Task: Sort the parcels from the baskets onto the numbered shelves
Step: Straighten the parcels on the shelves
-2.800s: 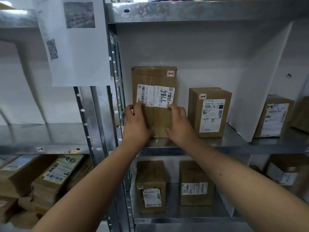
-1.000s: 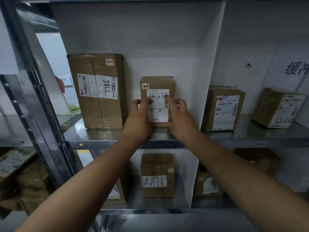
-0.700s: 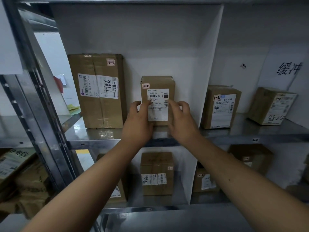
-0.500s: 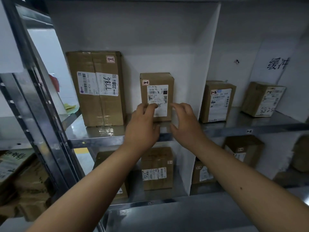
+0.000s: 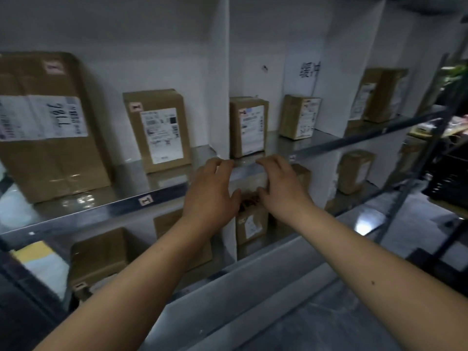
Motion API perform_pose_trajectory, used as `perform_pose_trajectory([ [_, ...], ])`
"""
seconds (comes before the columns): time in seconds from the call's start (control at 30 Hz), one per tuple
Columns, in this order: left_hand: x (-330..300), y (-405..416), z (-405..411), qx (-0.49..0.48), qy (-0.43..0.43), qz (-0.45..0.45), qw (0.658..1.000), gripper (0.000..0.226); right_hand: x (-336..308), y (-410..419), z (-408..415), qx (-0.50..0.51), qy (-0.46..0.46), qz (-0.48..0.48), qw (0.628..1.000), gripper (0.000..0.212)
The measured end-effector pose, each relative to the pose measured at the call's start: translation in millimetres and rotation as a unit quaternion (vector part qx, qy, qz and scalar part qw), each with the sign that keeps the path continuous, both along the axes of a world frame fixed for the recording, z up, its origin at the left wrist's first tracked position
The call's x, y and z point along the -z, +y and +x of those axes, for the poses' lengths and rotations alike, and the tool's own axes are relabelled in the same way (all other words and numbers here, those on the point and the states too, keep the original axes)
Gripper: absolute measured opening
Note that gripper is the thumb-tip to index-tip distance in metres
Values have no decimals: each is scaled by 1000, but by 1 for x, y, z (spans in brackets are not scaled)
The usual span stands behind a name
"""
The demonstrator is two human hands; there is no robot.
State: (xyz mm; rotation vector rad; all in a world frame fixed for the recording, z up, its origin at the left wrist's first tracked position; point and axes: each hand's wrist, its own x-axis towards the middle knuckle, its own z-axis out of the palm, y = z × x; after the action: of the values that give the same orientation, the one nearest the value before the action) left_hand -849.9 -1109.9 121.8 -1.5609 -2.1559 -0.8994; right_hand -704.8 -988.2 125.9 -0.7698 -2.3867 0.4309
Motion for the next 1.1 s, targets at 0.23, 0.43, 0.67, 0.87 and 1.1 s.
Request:
perform_pose_trajectory([
  [0.23, -3, 53, 34, 16, -4, 4, 1000, 60, 0, 54, 35, 13, -9, -4, 1000, 66],
  [0.43, -5, 106, 40, -51, -23, 50, 997, 62, -5, 123, 26, -65, 3, -1, 998, 65],
  [0.67, -11, 153, 48, -204, -1, 89, 975, 73, -28, 204, -11, -218, 49, 31, 974, 72],
  [0.87, -17, 179, 47, -303, -39, 97, 947, 79, -45, 230, -45, -295, 63, 32, 953, 98],
  [1.1, -23, 199, 36, -308, -70, 112, 942, 95, -44, 230, -71, -326, 81, 32, 941, 109],
])
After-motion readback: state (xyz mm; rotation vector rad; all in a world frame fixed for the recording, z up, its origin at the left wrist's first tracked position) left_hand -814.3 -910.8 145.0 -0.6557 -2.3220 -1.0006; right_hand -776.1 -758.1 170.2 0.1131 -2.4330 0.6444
